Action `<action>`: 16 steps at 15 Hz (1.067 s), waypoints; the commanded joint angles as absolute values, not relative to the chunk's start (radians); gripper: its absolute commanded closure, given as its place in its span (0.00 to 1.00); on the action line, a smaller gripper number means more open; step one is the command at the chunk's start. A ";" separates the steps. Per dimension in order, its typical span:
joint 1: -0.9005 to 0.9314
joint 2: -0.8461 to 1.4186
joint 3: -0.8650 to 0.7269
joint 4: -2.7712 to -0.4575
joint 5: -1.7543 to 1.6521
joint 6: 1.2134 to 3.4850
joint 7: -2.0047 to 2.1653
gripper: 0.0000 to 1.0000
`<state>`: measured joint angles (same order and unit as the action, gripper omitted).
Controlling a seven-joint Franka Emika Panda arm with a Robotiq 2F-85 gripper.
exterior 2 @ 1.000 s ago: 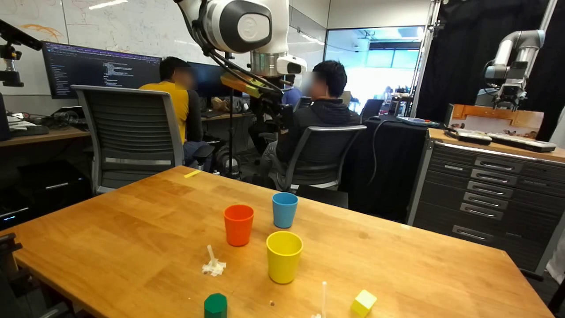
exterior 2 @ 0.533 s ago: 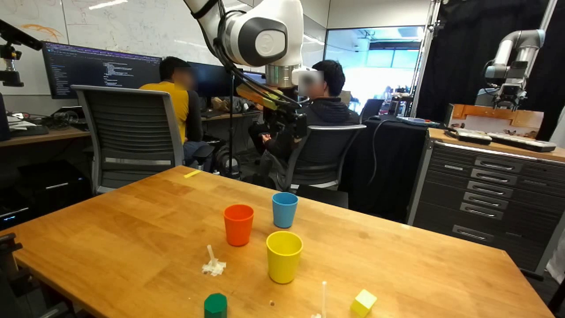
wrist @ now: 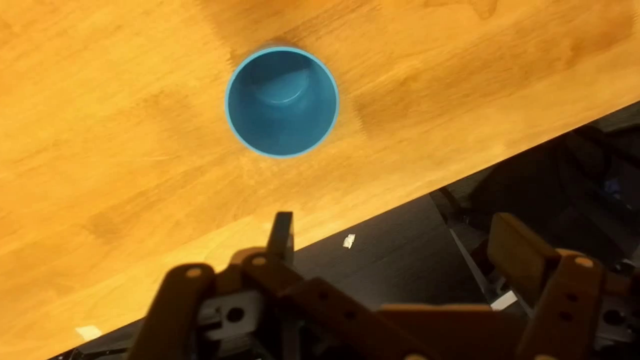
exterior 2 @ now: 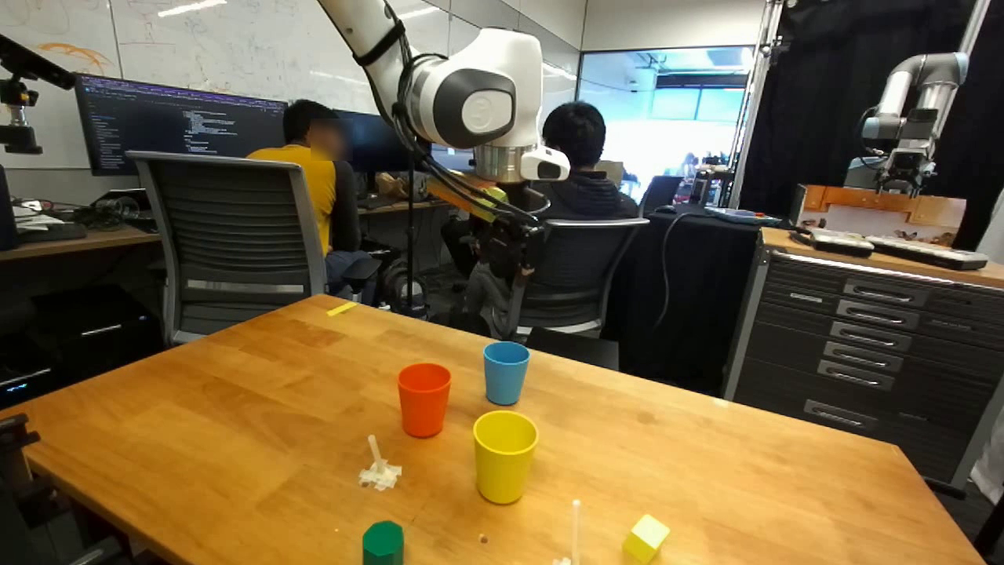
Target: Pick the blue cup and place it inside the orange cup. Then, put the yellow cup inside the orange cup
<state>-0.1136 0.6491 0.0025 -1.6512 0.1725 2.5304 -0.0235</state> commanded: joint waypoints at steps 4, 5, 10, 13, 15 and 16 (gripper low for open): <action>-0.121 0.719 0.021 -1.573 0.172 2.495 -0.038 0.00; -0.123 0.727 0.025 -1.567 0.174 2.489 -0.043 0.00; -0.120 0.764 0.026 -1.549 0.170 2.473 -0.043 0.00; -0.117 0.791 0.025 -1.532 0.165 2.466 -0.043 0.00; -0.117 0.806 0.025 -1.523 0.164 2.464 -0.045 0.00; -0.117 0.813 0.025 -1.515 0.163 2.461 -0.046 0.00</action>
<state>-0.1096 0.7770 0.0143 -1.5767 0.1721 2.4955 -0.0324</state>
